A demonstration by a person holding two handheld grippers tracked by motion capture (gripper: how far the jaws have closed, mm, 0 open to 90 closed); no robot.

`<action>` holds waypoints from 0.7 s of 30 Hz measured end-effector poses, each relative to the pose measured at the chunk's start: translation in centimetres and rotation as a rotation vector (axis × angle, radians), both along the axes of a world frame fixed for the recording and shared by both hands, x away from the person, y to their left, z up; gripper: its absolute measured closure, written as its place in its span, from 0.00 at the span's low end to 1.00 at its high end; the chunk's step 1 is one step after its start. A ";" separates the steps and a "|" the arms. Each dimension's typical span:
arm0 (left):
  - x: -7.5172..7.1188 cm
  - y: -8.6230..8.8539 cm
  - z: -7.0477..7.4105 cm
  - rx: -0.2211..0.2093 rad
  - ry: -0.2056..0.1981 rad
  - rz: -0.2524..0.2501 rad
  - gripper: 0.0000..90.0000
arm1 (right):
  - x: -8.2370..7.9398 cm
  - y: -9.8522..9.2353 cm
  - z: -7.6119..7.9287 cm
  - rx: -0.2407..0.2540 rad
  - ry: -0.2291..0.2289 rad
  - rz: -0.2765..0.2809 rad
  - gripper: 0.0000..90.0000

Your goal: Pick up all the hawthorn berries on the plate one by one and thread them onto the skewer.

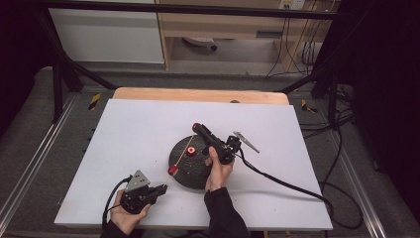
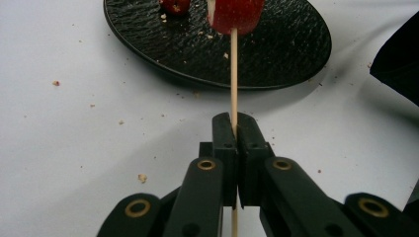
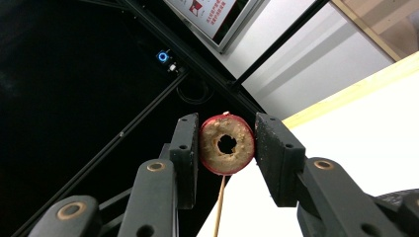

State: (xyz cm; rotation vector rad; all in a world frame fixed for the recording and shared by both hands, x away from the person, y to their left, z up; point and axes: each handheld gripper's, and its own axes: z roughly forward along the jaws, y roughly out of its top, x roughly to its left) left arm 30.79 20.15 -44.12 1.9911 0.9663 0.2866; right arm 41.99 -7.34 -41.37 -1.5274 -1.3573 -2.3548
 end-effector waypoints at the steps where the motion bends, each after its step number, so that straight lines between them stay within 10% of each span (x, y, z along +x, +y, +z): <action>1: 0.0 0.0 0.0 0.000 0.000 0.001 0.98 | 0.0 0.0 0.0 0.000 0.000 0.000 0.70; 21: 0.1 -0.7 -0.1 -0.054 0.016 0.031 0.98 | -0.3 0.6 -0.9 0.011 0.010 0.013 0.70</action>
